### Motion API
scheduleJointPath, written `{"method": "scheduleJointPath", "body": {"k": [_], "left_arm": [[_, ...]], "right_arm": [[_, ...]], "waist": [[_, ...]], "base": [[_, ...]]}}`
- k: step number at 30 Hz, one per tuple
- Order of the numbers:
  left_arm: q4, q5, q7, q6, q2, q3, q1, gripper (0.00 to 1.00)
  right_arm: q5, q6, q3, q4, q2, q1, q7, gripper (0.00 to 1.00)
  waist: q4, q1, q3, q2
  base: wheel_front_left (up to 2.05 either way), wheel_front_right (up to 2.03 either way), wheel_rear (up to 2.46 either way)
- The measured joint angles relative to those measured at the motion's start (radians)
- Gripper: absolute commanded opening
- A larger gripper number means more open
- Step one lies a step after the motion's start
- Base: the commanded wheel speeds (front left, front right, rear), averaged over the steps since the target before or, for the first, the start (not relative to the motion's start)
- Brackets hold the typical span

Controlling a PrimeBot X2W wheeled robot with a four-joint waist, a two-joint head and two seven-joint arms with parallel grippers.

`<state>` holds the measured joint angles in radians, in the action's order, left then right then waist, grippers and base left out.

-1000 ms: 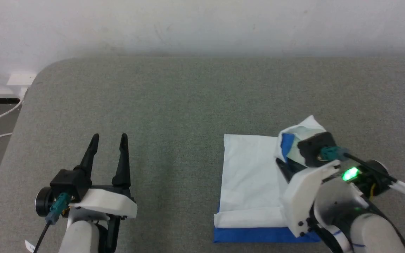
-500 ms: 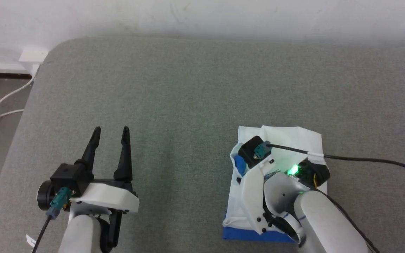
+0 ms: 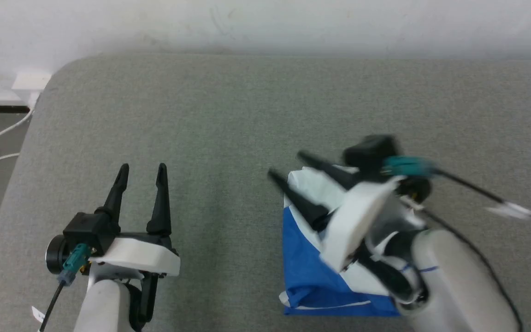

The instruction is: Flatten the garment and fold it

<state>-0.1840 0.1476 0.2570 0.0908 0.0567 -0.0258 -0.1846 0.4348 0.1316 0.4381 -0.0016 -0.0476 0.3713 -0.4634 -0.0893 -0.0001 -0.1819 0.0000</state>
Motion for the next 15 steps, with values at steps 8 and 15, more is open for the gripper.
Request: {"method": "scheduleJointPath", "body": {"k": [8,15], "left_arm": [[0.011,-0.012,0.0,0.006,-0.001,-0.007,0.002,1.0],[0.016,-0.017,0.0,0.009,-0.001,-0.011,0.003,1.0]], "right_arm": [[0.01,0.0,-0.282,-0.133,-0.002,-0.142,0.322,1.0],[0.04,0.0,-0.463,-0.028,-0.004,-0.298,0.331,1.0]], "waist": [[0.037,0.0,0.025,0.0],[0.058,0.0,0.038,0.0]], "base": [[0.0,0.0,0.0],[0.0,0.0,0.0]]}}
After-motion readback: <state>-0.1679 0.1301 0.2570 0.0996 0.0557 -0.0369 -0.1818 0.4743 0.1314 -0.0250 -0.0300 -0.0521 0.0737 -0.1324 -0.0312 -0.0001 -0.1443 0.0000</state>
